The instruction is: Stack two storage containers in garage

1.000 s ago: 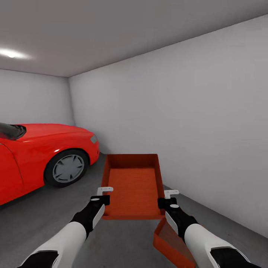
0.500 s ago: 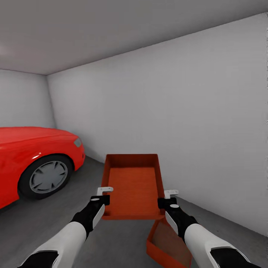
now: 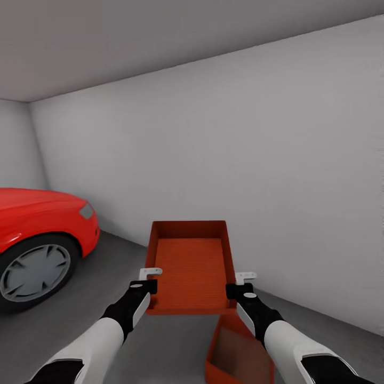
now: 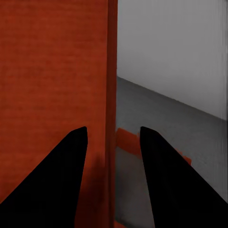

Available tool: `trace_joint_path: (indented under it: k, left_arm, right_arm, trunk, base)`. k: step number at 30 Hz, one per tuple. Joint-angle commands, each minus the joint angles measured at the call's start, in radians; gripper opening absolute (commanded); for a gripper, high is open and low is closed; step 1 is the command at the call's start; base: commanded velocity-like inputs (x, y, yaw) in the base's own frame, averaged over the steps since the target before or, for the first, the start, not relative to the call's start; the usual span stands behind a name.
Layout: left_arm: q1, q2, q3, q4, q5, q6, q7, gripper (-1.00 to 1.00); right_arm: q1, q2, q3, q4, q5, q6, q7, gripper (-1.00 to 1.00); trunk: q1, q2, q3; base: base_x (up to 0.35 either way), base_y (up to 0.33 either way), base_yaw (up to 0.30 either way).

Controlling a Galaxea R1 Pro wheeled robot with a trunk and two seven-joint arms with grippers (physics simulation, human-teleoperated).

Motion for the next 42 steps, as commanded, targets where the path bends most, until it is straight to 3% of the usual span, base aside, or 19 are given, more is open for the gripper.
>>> trace_joint_path:
  k: [1, 16, 42]
  left_arm:
    - [0.0, -0.002, 0.004, -0.004, -0.002, -0.072, -0.003, -1.0]
    - [0.0, -0.002, 0.003, -0.004, -0.002, -0.072, -0.003, -1.0]
    - [0.0, -0.002, 0.003, -0.004, -0.003, -0.074, -0.003, -1.0]
  right_arm:
    - [0.0, 0.005, -0.002, 0.003, -0.013, 0.003, -0.001, -1.0]
    - [0.0, 0.006, -0.002, 0.003, -0.013, 0.003, -0.001, -1.0]
    - [0.0, 0.005, -0.002, 0.003, -0.013, 0.004, -0.001, -1.0]
  trunk:
    - [0.001, -0.001, 0.0]
    - [0.001, -0.001, 0.0]
    - [0.001, -0.001, 0.0]
  base:
    - [0.304, 0.182, -0.24]
    - [0.275, 0.155, -0.24]
    - [0.006, 0.002, -0.24]
